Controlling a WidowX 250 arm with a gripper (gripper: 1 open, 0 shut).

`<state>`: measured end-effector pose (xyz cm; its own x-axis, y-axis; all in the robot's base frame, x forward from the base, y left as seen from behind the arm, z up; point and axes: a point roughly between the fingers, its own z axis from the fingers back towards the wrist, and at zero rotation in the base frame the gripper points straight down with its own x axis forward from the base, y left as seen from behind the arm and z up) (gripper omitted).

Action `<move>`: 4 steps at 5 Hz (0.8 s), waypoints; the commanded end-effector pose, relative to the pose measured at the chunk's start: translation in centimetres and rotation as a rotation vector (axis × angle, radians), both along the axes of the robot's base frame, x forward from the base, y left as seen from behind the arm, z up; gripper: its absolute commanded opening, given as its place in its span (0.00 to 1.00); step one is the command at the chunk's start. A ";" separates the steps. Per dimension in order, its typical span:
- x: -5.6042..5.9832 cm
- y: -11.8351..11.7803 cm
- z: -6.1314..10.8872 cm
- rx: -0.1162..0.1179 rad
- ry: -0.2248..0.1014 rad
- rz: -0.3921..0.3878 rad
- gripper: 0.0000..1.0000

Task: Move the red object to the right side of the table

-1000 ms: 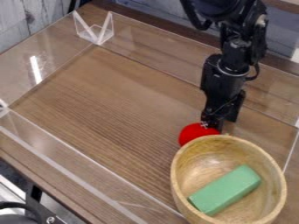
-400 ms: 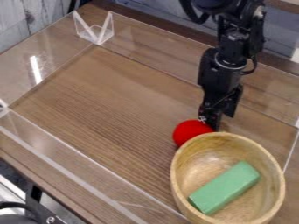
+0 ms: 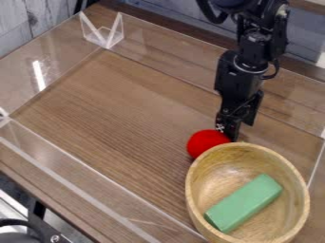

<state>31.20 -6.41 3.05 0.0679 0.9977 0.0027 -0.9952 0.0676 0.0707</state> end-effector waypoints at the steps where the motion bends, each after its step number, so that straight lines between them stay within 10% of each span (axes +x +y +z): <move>1: 1.5 0.1 3.3 -0.012 -0.107 0.022 1.00; 4: 1.8 0.6 3.8 0.001 -0.117 0.054 1.00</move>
<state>31.64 -5.90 3.49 0.0326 0.9992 0.0227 -0.9973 0.0310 0.0662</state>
